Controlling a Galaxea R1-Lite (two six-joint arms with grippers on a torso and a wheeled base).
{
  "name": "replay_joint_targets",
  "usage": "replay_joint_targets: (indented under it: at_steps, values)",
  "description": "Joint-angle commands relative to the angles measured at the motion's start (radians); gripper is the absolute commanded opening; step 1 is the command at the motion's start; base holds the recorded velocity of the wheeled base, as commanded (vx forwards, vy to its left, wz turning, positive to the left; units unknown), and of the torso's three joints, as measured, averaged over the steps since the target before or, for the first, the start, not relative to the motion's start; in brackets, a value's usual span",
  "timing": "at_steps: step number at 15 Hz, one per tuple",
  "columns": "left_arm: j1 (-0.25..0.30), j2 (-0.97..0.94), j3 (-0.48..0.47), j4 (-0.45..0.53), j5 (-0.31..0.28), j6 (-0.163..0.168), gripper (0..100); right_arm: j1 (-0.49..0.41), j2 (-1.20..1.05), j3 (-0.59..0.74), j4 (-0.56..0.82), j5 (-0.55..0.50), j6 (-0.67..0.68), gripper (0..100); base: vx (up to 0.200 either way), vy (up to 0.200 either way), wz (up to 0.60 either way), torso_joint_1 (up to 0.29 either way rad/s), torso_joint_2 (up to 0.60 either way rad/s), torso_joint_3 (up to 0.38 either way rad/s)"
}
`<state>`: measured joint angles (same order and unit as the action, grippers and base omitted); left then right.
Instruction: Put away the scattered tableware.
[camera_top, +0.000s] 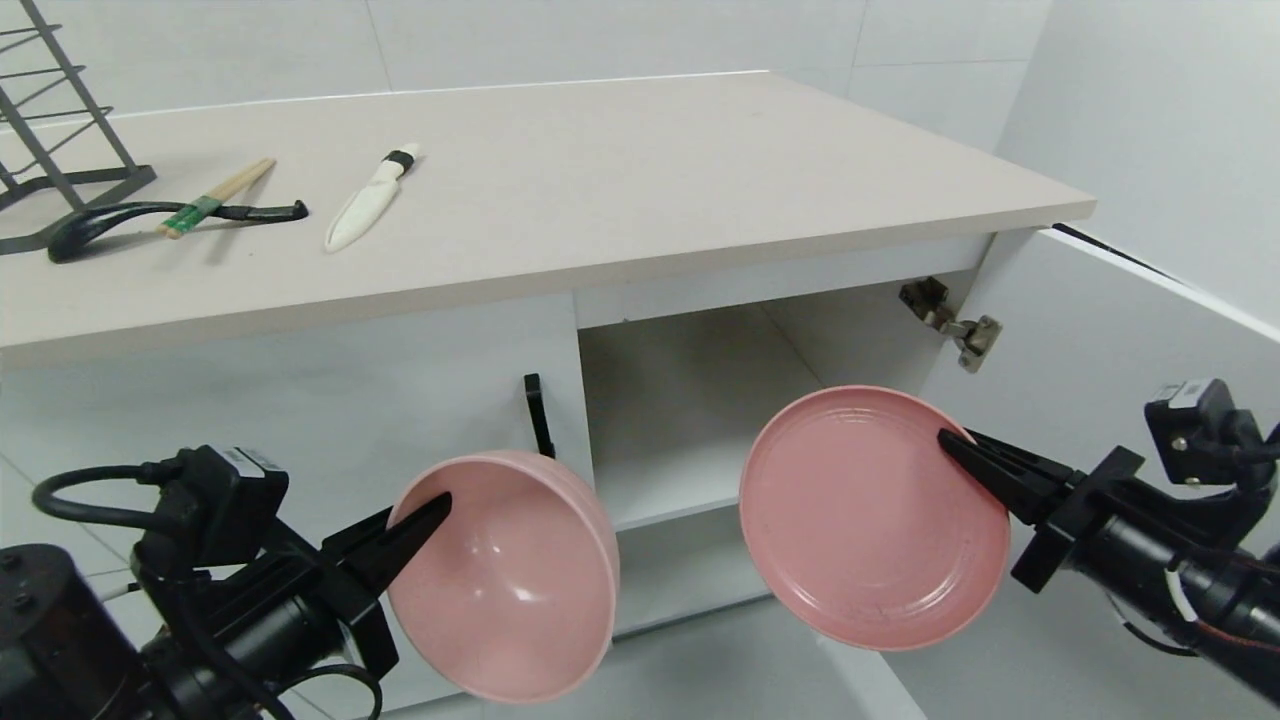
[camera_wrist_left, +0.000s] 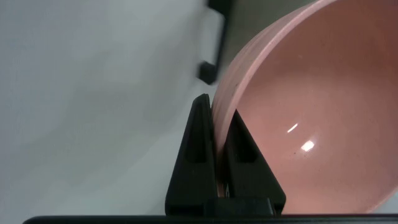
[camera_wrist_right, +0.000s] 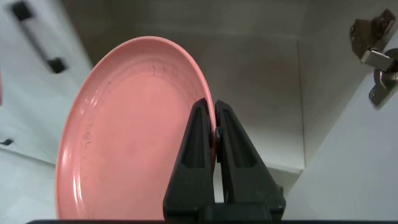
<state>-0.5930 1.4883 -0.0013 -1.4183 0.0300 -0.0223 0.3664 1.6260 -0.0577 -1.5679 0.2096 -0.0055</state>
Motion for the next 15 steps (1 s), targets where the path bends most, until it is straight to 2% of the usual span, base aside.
replay_joint_targets:
  at_steps: [1,3,7,9,12,15]
  values:
    - [-0.008,-0.043,0.001,0.022,-0.001,0.018,0,-0.001,0.014,-0.027,-0.003,0.001,-0.001,0,0.000,0.000,0.00,0.000,0.00,0.000]
    - [-0.008,-0.060,0.001,0.052,-0.001,0.048,0,0.003,0.032,-0.021,-0.003,0.001,-0.028,0,0.000,0.000,0.00,0.000,0.00,0.000]
    - [-0.010,-0.082,0.001,0.084,-0.001,0.051,0,0.008,0.037,-0.007,-0.003,0.001,-0.079,0,0.000,0.000,0.00,0.000,0.00,0.000]
    - [-0.010,-0.085,0.000,0.085,-0.001,0.061,0,0.011,0.061,-0.008,-0.003,0.001,-0.080,0,0.000,-0.200,0.00,0.002,0.00,0.005]
    - [-0.010,-0.085,0.000,0.085,-0.001,0.061,0,0.017,0.086,-0.019,-0.003,0.002,-0.083,0,0.000,0.000,0.00,0.000,0.00,0.000]
    - [-0.010,-0.085,0.000,0.085,-0.001,0.061,0,0.017,0.098,-0.041,-0.003,0.002,-0.156,0,0.000,0.000,0.00,0.000,0.00,0.000]
